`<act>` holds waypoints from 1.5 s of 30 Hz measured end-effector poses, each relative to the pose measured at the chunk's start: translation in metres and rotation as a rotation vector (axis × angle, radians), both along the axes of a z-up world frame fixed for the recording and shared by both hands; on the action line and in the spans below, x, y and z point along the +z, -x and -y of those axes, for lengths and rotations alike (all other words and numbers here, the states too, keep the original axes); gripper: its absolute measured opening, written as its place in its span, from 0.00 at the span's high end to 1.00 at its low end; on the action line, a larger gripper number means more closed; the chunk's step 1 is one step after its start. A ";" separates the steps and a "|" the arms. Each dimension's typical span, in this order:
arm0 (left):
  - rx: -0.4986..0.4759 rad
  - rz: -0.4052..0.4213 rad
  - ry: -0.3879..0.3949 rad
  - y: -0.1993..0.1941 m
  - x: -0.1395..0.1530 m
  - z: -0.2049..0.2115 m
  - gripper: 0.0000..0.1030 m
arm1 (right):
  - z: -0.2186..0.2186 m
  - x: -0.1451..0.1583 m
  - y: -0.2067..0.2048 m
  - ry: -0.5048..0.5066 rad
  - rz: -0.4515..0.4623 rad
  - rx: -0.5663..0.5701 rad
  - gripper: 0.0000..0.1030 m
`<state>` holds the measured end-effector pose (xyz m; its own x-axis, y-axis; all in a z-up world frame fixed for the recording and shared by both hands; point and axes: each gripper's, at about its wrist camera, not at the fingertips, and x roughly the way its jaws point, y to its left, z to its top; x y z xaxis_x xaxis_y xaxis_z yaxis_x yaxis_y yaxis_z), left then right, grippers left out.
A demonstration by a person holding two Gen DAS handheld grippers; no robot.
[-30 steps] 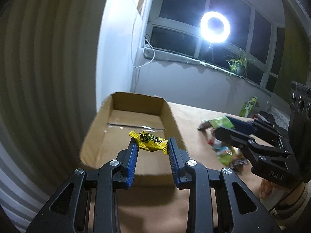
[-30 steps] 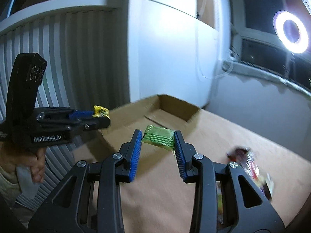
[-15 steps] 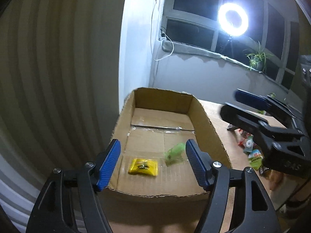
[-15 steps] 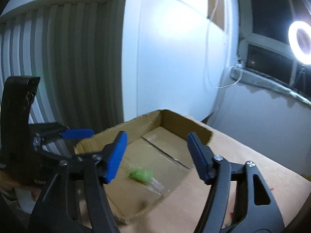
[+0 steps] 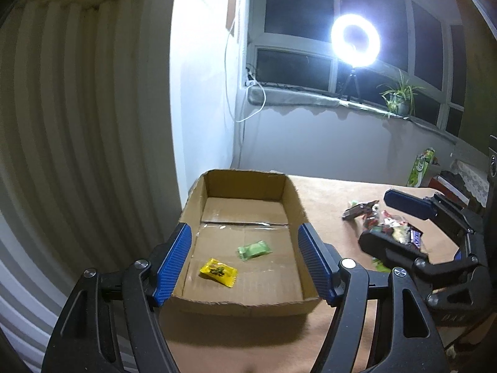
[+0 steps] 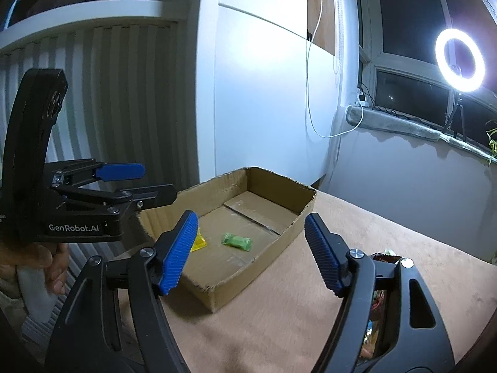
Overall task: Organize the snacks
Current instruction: 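Move both tools back from the box to the snack pile, then grasp the green-white egg packet with the left tool while the right grasps the Snickers bar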
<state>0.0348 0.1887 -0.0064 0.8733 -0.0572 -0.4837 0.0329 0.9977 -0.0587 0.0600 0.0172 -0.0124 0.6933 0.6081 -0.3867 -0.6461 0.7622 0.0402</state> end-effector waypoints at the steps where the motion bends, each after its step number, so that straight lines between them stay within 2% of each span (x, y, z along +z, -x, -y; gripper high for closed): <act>1: 0.000 0.004 -0.006 0.003 0.002 0.002 0.31 | 0.001 0.001 0.002 -0.002 0.003 0.001 0.28; 9: -0.022 0.006 -0.030 0.017 0.008 0.024 0.27 | 0.024 -0.001 0.029 -0.016 0.001 -0.011 0.26; 19: -0.129 -0.067 -0.024 0.018 -0.011 0.069 0.27 | 0.070 -0.048 0.054 0.022 -0.112 -0.080 0.25; 30: -0.257 -0.143 -0.046 0.013 -0.030 0.129 0.27 | 0.121 -0.076 0.053 0.010 -0.173 -0.167 0.25; 39: -0.318 -0.223 -0.037 -0.014 -0.056 0.162 0.27 | 0.148 -0.105 0.037 -0.010 -0.261 -0.205 0.25; 45: -0.340 -0.287 -0.001 -0.045 -0.083 0.173 0.27 | 0.163 -0.114 0.030 -0.004 -0.272 -0.214 0.25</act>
<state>0.0800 0.0154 -0.0890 0.6351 -0.3177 -0.7041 0.3422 0.9329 -0.1123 0.0301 -0.1455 -0.1260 0.6772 0.4619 -0.5727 -0.4366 0.8788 0.1925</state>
